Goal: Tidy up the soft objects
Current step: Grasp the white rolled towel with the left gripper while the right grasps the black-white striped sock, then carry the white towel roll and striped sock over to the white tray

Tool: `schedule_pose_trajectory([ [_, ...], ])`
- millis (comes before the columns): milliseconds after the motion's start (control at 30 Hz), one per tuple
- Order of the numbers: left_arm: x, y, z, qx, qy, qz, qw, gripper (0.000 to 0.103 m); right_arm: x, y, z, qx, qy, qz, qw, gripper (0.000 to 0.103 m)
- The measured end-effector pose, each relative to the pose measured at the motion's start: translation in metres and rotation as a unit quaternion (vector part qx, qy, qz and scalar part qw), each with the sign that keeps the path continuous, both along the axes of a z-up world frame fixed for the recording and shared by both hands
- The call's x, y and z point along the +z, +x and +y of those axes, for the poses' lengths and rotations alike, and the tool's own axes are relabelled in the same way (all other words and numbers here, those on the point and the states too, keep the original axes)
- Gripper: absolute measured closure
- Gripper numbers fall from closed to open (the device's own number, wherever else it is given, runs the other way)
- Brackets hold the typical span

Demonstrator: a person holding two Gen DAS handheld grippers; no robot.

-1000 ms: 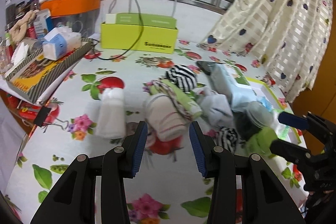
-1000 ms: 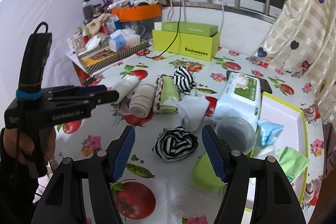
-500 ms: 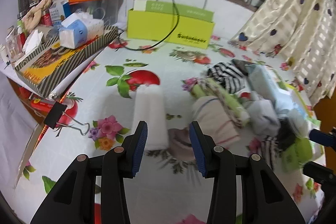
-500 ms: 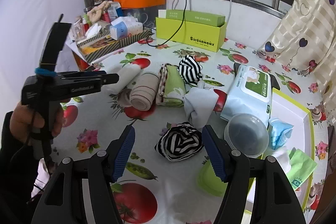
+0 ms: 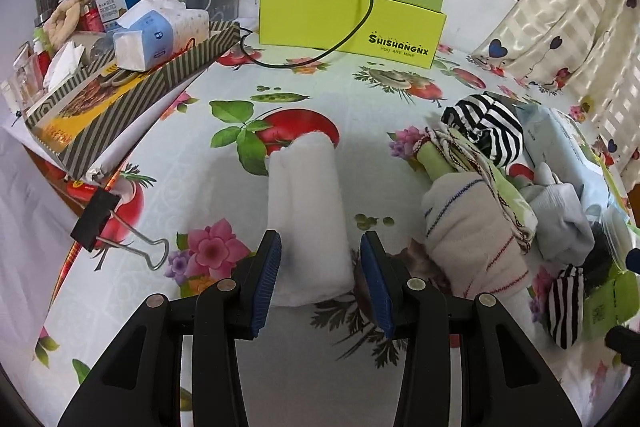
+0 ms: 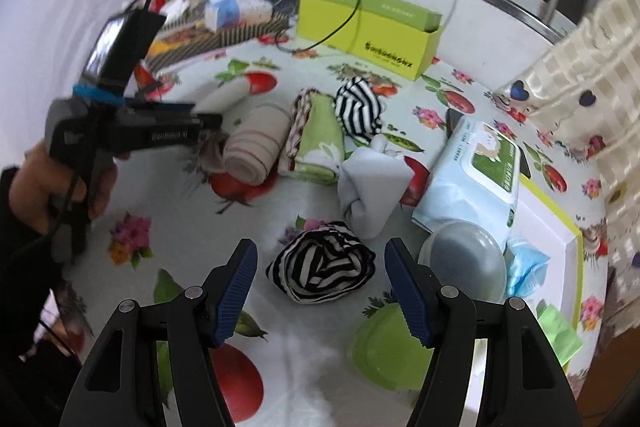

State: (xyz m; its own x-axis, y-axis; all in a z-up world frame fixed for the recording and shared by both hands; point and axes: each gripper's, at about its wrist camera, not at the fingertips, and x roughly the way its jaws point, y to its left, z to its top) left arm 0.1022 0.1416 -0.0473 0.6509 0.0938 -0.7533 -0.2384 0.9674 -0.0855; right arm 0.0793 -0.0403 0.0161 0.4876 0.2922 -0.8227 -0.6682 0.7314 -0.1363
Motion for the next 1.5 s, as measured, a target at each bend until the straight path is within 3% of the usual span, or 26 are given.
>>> schedule_pose_trajectory([
  [433,-0.005,0.007,0.004,-0.003,0.002,0.01,0.9999,0.06,-0.037,0.021,0.027,0.044,-0.107,0.045,0.992,0.038],
  [533,-0.005,0.009,0.003,-0.006,0.006,0.012,0.9999,0.06,-0.046,0.024,0.029,0.045,-0.121,0.054,0.99,0.065],
  [600,-0.005,0.01,0.003,-0.006,0.009,0.013,0.9999,0.066,-0.05,0.025,0.029,0.048,-0.119,0.059,0.99,0.086],
  [667,-0.005,0.009,0.004,-0.006,0.009,0.013,0.9999,0.068,-0.05,0.024,0.029,0.05,-0.112,0.059,0.991,0.092],
  [1000,-0.003,-0.017,0.0,-0.011,-0.02,0.001,0.9997,0.083,-0.025,0.008,0.018,0.043,-0.038,0.032,0.998,0.093],
  [1500,0.028,-0.069,-0.024,-0.026,-0.035,-0.046,0.998,0.085,0.012,-0.024,0.002,0.045,0.06,-0.005,0.997,0.093],
])
